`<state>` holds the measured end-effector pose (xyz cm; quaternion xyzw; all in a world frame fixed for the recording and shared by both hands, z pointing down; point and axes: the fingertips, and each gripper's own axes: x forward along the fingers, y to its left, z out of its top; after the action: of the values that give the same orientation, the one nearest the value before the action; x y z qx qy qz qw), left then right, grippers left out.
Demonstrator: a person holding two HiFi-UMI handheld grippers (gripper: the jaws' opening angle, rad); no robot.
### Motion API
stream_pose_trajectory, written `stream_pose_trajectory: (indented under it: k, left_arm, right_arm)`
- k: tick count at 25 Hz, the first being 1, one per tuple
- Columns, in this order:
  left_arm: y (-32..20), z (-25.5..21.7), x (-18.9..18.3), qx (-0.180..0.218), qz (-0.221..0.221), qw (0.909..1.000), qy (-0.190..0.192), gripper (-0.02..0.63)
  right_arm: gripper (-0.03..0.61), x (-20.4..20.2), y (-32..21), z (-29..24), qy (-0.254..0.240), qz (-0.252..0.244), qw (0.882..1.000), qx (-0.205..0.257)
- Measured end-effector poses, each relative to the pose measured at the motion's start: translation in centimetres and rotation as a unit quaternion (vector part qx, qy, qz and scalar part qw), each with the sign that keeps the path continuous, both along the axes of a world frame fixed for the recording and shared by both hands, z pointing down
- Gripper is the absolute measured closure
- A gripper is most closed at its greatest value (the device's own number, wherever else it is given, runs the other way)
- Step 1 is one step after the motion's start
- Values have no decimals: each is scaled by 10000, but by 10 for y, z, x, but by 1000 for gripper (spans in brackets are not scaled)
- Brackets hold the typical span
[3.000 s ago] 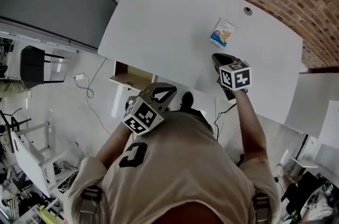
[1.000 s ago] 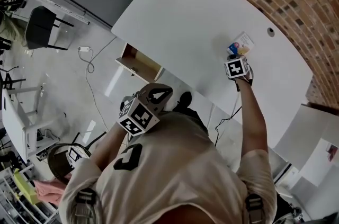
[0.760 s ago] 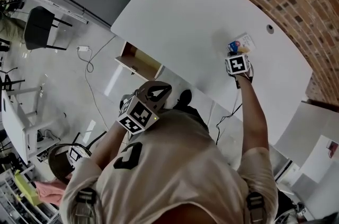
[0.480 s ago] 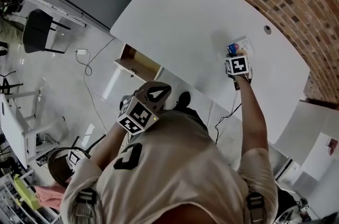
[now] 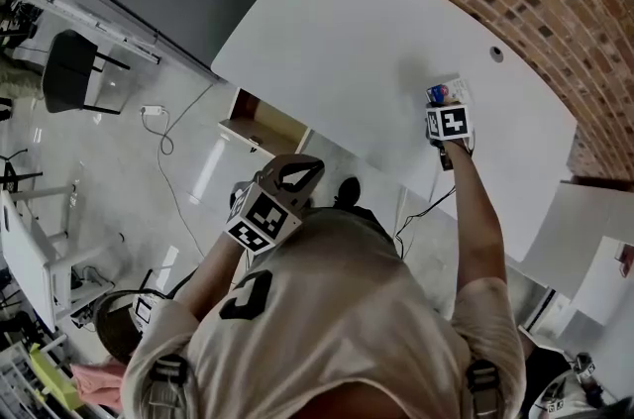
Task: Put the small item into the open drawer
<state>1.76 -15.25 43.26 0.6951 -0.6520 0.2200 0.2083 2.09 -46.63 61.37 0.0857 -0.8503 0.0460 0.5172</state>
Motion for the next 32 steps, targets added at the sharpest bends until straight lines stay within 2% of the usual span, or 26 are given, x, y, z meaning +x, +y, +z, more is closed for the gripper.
stream_pose_trajectory:
  k: [10,21,27,32]
  left_arm:
    - [34,-2,-8,91,50,9999,-73,609]
    - [79,1,-24,153,-125,9998,-35,609]
    - [93,-8,-27,280,-131,9995,-32,609]
    - [106,-12,-19,349,-98,9993,-27,609]
  right_arm:
    - [572,7,25,-16,-155,274,9995,-50]
    - [572,29,54,-25,-364,834,9956,-221]
    - [572,40,62,-39,-710,1253,9893,-244]
    - [572,52,75,-49,-842,1383,9867,-157]
